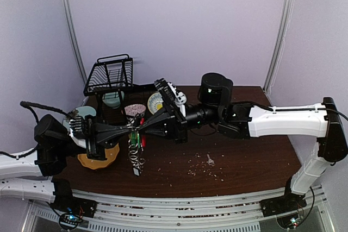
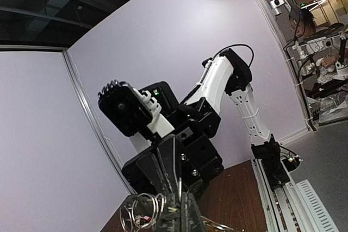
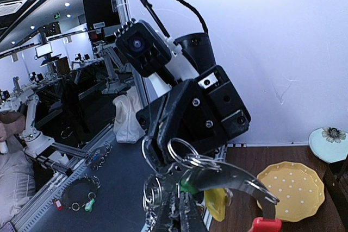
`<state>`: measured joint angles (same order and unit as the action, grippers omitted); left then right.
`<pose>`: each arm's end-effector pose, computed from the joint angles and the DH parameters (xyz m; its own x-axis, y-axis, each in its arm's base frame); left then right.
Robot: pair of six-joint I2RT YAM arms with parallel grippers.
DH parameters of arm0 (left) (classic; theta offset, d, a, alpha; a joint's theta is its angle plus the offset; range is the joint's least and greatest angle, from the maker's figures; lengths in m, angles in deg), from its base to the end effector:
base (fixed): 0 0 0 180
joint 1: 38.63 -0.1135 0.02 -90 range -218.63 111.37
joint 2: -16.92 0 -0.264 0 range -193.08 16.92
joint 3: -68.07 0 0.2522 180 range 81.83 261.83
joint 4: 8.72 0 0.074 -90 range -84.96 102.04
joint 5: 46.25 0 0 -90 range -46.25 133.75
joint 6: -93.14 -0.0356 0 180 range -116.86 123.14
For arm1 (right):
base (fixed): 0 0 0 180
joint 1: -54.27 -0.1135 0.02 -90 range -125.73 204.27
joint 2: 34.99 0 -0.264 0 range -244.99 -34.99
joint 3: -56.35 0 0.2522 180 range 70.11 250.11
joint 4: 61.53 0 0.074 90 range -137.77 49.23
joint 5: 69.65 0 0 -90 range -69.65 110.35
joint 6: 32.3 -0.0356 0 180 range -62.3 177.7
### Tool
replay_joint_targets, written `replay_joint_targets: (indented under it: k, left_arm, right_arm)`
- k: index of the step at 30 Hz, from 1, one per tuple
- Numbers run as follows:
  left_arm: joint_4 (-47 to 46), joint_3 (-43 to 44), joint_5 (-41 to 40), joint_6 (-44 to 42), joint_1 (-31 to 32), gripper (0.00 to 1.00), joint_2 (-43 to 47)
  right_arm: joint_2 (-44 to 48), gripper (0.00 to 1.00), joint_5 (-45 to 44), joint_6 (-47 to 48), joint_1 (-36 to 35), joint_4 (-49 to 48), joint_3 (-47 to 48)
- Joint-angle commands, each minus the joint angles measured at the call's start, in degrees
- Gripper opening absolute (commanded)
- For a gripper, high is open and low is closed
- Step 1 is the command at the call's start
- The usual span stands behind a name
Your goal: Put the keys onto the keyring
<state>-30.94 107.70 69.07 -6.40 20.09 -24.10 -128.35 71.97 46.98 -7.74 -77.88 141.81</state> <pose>0.0764 -0.1551 0.3184 0.3445 -0.2785 -0.8965 0.9359 0.1763 0.3049 0.1539 0.3489 0.3565 -0.1019 0.0543 -0.9933 -0.9091 -0.4106 0.0708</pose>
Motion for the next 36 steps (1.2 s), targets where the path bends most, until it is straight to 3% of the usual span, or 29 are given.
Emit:
replay_joint_targets:
  k: [1,12,18,36]
  left_arm:
    - [-3.19,0.05,-1.31,-0.57,0.35,0.00,0.72]
    - [-2.42,0.38,-1.72,-0.83,0.34,0.00,0.54]
    - [-2.21,0.41,-1.38,-0.89,0.34,0.00,0.43]
    - [-1.85,0.19,-0.45,-1.94,0.34,0.00,0.63]
  right_arm:
    - [1.84,0.00,-1.07,6.44,-0.08,10.32,2.66]
    - [3.22,0.00,3.65,2.70,-1.11,1.45,0.53]
    - [2.55,0.00,-0.08,-0.96,-1.22,-5.58,-1.17]
    - [0.41,0.00,-2.32,-2.50,-0.59,-4.67,-0.48]
